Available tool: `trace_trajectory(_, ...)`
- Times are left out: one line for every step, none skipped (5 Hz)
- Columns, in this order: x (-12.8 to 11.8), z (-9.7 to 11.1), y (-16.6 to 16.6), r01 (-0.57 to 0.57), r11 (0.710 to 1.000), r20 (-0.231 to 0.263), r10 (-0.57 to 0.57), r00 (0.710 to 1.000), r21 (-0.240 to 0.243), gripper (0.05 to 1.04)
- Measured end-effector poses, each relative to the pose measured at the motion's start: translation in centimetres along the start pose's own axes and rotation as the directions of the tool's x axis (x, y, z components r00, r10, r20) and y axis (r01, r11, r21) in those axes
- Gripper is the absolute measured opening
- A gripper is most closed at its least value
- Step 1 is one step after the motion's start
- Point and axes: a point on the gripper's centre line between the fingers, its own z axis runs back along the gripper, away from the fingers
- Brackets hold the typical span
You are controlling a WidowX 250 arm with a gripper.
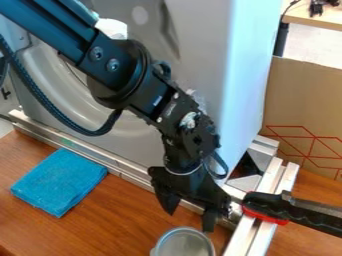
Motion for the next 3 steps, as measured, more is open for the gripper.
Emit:
trace_trajectory(-0.7, -0.2, -0.1, -0.023, 1.0, -0.018, 0.023, 1.0, -0.013, 0.999)
trace_trajectory(-3.2, -1.3, -0.5, -0.005, 1.0, -0.075, 0.004, 0.997, -0.003, 0.999)
trace_trajectory(-5.8, -2.1, -0.7, -0.001, 0.999, -0.124, 0.005, 0.992, 0.035, 0.999)
